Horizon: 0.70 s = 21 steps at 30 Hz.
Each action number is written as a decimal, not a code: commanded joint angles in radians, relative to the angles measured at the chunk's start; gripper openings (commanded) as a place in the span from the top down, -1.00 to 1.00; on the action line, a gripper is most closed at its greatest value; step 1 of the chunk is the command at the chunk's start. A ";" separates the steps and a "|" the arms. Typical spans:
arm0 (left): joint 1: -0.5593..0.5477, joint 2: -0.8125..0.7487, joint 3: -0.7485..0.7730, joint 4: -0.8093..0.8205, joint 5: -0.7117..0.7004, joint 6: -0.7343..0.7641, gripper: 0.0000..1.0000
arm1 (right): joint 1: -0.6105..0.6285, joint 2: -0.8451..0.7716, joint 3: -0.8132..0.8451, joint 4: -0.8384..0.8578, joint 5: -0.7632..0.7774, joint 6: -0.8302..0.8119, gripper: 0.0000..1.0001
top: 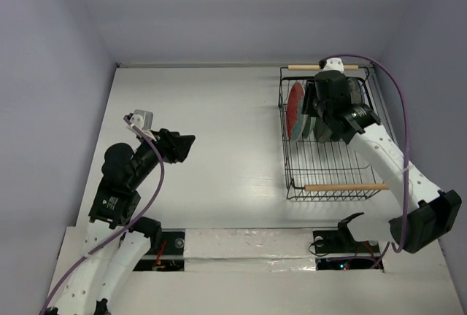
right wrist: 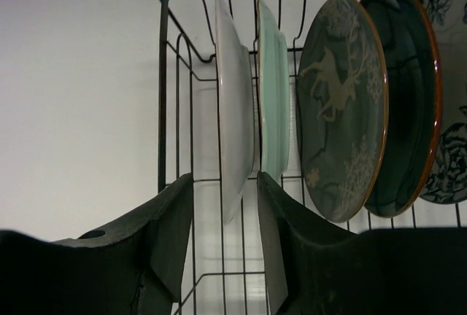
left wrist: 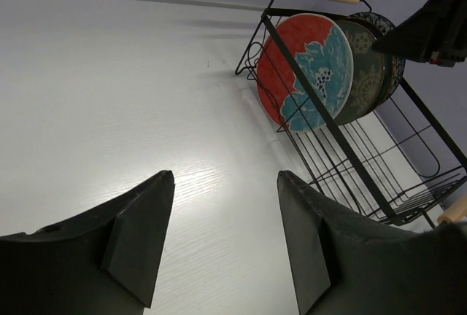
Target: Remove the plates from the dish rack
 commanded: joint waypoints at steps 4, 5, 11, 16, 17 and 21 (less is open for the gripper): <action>-0.014 -0.020 -0.008 0.021 -0.018 0.002 -0.13 | 0.014 0.100 0.133 -0.031 0.126 -0.042 0.11; -0.014 -0.021 -0.008 0.021 -0.019 0.002 -0.13 | 0.014 0.113 0.154 -0.034 0.136 -0.048 0.13; -0.014 -0.026 -0.010 0.019 -0.018 0.004 -0.13 | 0.023 0.215 0.211 -0.072 0.182 -0.061 0.25; -0.014 -0.026 -0.011 0.024 -0.013 0.002 -0.13 | 0.032 0.258 0.221 -0.067 0.175 -0.065 0.29; -0.014 -0.027 -0.011 0.022 -0.012 0.004 -0.13 | 0.032 0.263 0.222 -0.069 0.179 -0.063 0.29; -0.014 -0.029 -0.013 0.027 -0.004 0.002 -0.13 | 0.032 0.298 0.228 -0.075 0.192 -0.066 0.29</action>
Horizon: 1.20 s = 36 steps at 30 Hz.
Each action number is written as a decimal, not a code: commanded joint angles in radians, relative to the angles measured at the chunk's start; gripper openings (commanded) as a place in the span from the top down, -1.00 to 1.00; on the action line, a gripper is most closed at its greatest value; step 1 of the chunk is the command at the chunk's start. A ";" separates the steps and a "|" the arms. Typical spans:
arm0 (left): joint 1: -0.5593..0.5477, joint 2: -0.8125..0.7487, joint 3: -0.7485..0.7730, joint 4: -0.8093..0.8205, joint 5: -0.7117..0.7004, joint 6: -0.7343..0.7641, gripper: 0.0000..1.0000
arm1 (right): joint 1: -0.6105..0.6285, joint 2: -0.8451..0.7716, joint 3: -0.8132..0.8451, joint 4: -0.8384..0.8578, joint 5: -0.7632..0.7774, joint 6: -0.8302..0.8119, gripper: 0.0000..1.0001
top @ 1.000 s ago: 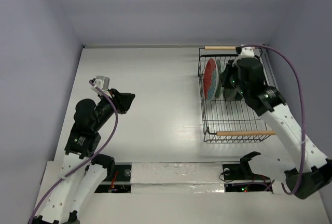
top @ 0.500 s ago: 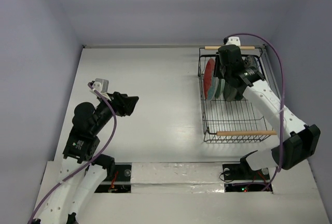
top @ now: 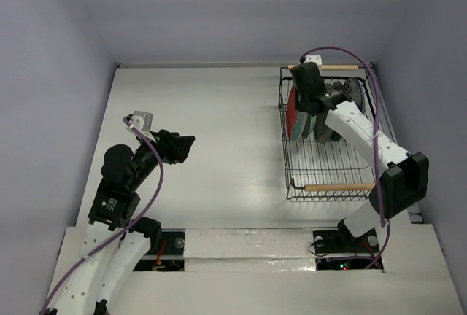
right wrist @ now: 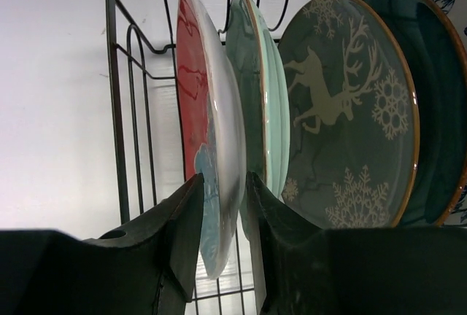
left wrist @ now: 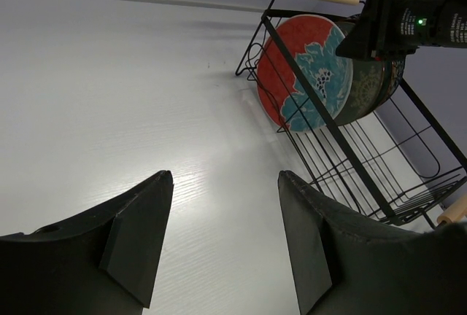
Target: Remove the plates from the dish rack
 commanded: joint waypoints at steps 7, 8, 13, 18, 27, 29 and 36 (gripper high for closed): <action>-0.004 -0.016 -0.012 0.037 0.012 0.004 -0.13 | 0.039 0.107 0.088 -0.031 0.135 -0.015 0.29; -0.004 -0.016 -0.012 0.037 0.013 0.004 -0.13 | 0.039 0.118 0.093 -0.033 0.146 -0.015 0.27; -0.004 -0.016 -0.012 0.035 0.012 0.004 -0.13 | 0.060 0.164 0.111 -0.042 0.215 -0.012 0.39; -0.004 -0.017 -0.012 0.038 0.013 0.004 -0.13 | 0.069 0.162 0.125 -0.046 0.278 -0.017 0.91; -0.004 -0.017 -0.012 0.042 0.015 0.004 -0.13 | 0.101 0.116 0.217 -0.056 0.387 -0.044 1.00; -0.004 -0.016 -0.012 0.042 0.013 0.006 -0.13 | 0.102 0.101 0.239 -0.059 0.405 -0.052 1.00; -0.004 -0.022 -0.014 0.042 0.009 0.004 -0.13 | 0.102 0.000 0.303 -0.048 0.419 -0.049 1.00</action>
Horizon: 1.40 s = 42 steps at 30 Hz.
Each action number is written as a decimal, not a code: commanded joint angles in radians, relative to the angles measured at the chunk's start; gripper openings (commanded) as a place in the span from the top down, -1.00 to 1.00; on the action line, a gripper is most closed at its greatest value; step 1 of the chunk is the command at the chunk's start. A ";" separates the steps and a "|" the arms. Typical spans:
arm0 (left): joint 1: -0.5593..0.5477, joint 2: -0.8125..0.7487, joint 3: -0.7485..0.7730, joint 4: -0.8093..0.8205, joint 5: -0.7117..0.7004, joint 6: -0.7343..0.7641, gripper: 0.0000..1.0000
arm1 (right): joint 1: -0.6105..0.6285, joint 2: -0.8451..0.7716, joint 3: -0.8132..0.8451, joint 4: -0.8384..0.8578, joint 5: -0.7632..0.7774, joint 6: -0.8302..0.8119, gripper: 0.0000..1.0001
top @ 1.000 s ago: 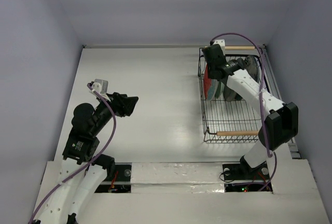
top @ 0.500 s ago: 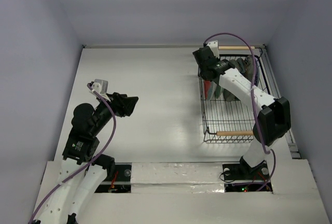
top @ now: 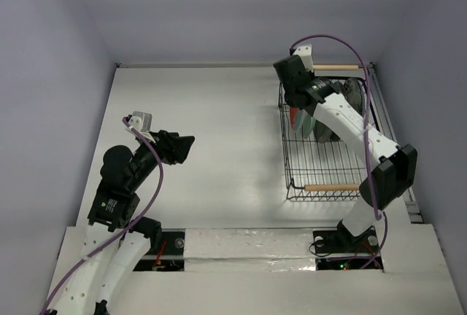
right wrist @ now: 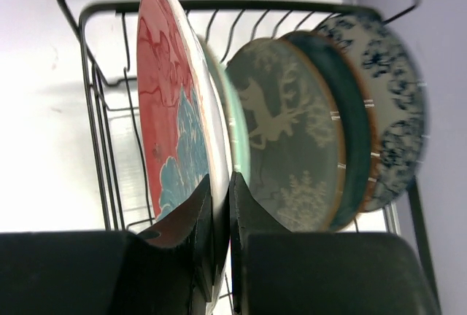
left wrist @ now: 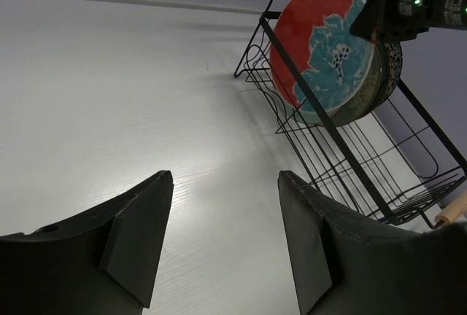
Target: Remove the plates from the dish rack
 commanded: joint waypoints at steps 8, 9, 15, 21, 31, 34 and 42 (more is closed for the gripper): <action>-0.004 -0.006 -0.010 0.025 -0.040 -0.005 -0.13 | 0.005 -0.346 0.098 0.130 0.020 0.041 1.00; -0.004 -0.007 -0.009 0.023 -0.057 -0.006 -0.13 | 0.005 -0.363 0.098 0.147 -0.010 0.050 1.00; -0.004 -0.010 -0.001 0.009 -0.094 -0.008 -0.12 | 0.046 -0.368 0.103 0.262 -0.274 0.108 1.00; -0.004 -0.033 -0.001 0.003 -0.127 -0.011 -0.12 | 0.110 -0.220 0.069 0.463 -0.589 0.235 1.00; -0.004 -0.042 -0.001 0.000 -0.144 -0.012 -0.12 | 0.203 0.142 0.169 0.604 -0.696 0.374 1.00; -0.004 -0.039 -0.003 0.000 -0.140 -0.012 -0.12 | 0.203 0.184 0.113 0.653 -0.696 0.404 1.00; -0.004 -0.036 -0.004 0.006 -0.124 -0.012 -0.12 | 0.203 0.250 -0.047 0.736 -0.706 0.473 1.00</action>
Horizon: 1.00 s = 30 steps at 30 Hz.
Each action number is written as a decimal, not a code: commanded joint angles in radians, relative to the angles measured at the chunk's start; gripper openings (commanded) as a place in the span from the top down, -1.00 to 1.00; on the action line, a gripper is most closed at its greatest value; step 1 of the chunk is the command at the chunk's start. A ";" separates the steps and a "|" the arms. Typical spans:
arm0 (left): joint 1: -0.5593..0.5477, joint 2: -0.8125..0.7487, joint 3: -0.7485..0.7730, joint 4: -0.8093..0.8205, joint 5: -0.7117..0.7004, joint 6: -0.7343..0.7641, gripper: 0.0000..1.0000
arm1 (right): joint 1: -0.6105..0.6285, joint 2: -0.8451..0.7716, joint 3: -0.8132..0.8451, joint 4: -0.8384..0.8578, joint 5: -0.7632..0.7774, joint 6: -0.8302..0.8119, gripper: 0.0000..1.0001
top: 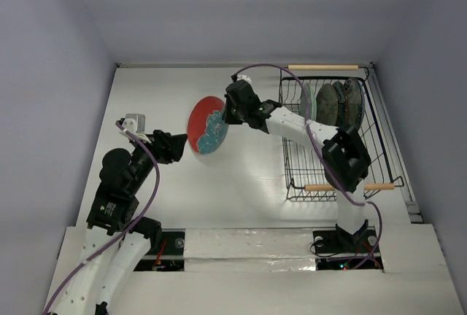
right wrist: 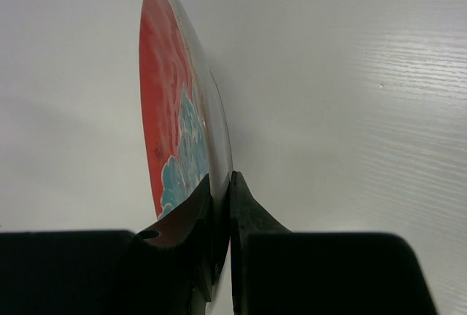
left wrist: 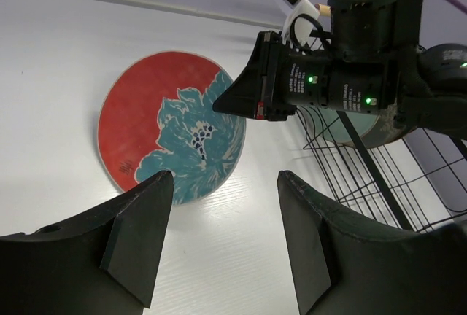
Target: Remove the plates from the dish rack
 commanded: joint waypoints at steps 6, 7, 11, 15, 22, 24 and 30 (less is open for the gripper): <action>-0.003 -0.002 0.001 0.039 0.014 -0.004 -0.12 | -0.006 -0.018 -0.141 0.308 0.001 0.139 0.89; -0.003 -0.002 0.001 0.039 0.014 -0.003 -0.12 | -0.006 -0.012 -0.149 0.306 0.006 0.142 0.85; -0.003 0.000 0.001 0.039 0.016 -0.003 -0.12 | -0.006 0.001 -0.197 0.301 0.039 0.153 0.35; -0.003 0.000 0.001 0.037 0.016 -0.004 -0.12 | -0.006 0.022 -0.212 0.282 0.047 0.141 0.05; -0.003 0.004 0.000 0.040 0.023 -0.006 -0.12 | -0.006 0.080 -0.187 0.243 0.047 0.138 0.01; -0.003 0.006 0.001 0.042 0.025 -0.006 -0.12 | -0.006 0.096 -0.172 0.229 0.047 0.134 -0.10; -0.003 0.001 0.000 0.042 0.025 -0.004 -0.12 | -0.006 0.088 -0.141 0.173 0.055 0.110 -0.52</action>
